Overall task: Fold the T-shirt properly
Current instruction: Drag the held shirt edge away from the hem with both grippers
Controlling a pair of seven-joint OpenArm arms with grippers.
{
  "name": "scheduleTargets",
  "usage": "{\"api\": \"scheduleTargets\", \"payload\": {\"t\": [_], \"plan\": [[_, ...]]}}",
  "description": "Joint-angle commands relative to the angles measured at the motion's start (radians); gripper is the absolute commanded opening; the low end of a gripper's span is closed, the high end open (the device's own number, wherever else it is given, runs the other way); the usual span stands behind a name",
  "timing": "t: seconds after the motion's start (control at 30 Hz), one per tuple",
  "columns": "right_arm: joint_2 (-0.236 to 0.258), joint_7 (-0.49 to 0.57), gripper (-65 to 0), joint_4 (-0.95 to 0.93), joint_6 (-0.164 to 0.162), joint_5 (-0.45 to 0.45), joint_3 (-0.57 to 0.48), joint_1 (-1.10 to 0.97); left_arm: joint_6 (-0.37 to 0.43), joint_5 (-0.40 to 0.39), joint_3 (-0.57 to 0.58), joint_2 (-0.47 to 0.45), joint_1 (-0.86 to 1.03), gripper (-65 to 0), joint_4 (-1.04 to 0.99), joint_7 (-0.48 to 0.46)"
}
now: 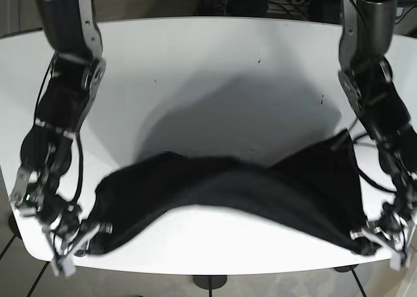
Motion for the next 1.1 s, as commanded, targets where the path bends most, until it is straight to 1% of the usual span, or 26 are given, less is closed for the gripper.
{"api": "scheduleTargets", "payload": {"t": [0.03,0.17,0.2,0.23,0.3,0.33,0.37,0.43,0.53,0.57,0.6,0.67,0.7,0.8,0.93,1.03,1.1], "plan": [[0.026,0.032,-62.9,0.010,0.003,0.025,-0.023,0.144,-0.001,-0.026,0.007,-0.052,-0.128,-65.0,0.012,-0.039],[0.049,0.032,-62.9,-0.047,0.005,0.031,-0.088,0.331,-0.001,-0.025,0.010,-0.061,-0.282,-65.0,0.012,-0.034],[0.051,0.014,-62.9,-0.033,0.005,0.032,-0.088,0.364,-0.003,-0.028,0.008,-0.092,-0.306,-65.0,0.034,0.006],[0.052,-0.006,-62.9,-0.013,0.006,0.032,-0.074,0.374,-0.008,-0.031,0.005,-0.112,-0.305,-65.0,0.058,0.030],[0.055,-0.021,-62.9,0.025,0.011,0.032,-0.060,0.344,-0.011,-0.033,0.001,-0.117,-0.259,-65.0,0.091,0.030],[0.069,-0.034,-62.9,0.045,0.012,0.032,-0.055,0.298,-0.014,-0.033,0.001,-0.117,-0.222,-65.0,0.101,0.029],[0.081,-0.038,-62.9,0.088,0.012,0.032,-0.022,0.227,-0.041,-0.033,-0.015,-0.117,-0.153,-65.0,0.114,0.029],[0.080,-0.038,-62.9,0.136,0.012,0.032,0.018,0.095,-0.081,-0.033,-0.070,-0.114,-0.048,-65.0,0.135,0.029],[0.078,-0.038,-62.9,0.215,0.014,0.034,0.081,-0.111,-0.107,-0.033,-0.113,-0.107,0.140,-65.0,0.190,0.021],[0.078,-0.037,-62.9,0.232,0.014,0.054,0.103,-0.180,-0.115,-0.033,-0.113,-0.104,0.203,-65.0,0.209,0.006],[0.078,-0.034,-62.9,0.252,0.014,0.108,0.130,-0.285,-0.123,-0.033,-0.114,-0.083,0.308,-65.0,0.235,-0.031],[0.078,-0.023,-62.9,0.260,0.012,0.178,0.169,-0.453,-0.123,-0.033,-0.116,-0.066,0.469,-65.0,0.272,-0.080],[0.078,0.000,-62.9,0.260,0.012,0.201,0.186,-0.542,-0.123,-0.033,-0.116,-0.057,0.550,-65.0,0.285,-0.103],[0.081,0.031,-62.9,0.260,0.012,0.244,0.210,-0.714,-0.124,-0.033,-0.142,-0.029,0.691,-65.0,0.288,-0.137],[0.084,0.034,-62.9,0.260,0.012,0.289,0.265,-0.858,-0.124,-0.034,-0.171,0.011,0.800,-65.0,0.335,-0.141],[0.084,0.037,-62.8,0.258,0.012,0.282,0.281,-0.915,-0.124,-0.034,-0.210,0.017,0.880,-65.0,0.384,-0.137],[0.084,0.037,-62.8,0.257,0.012,0.279,0.279,-0.934,-0.124,-0.033,-0.214,0.018,0.920,-65.0,0.396,-0.137]]}}
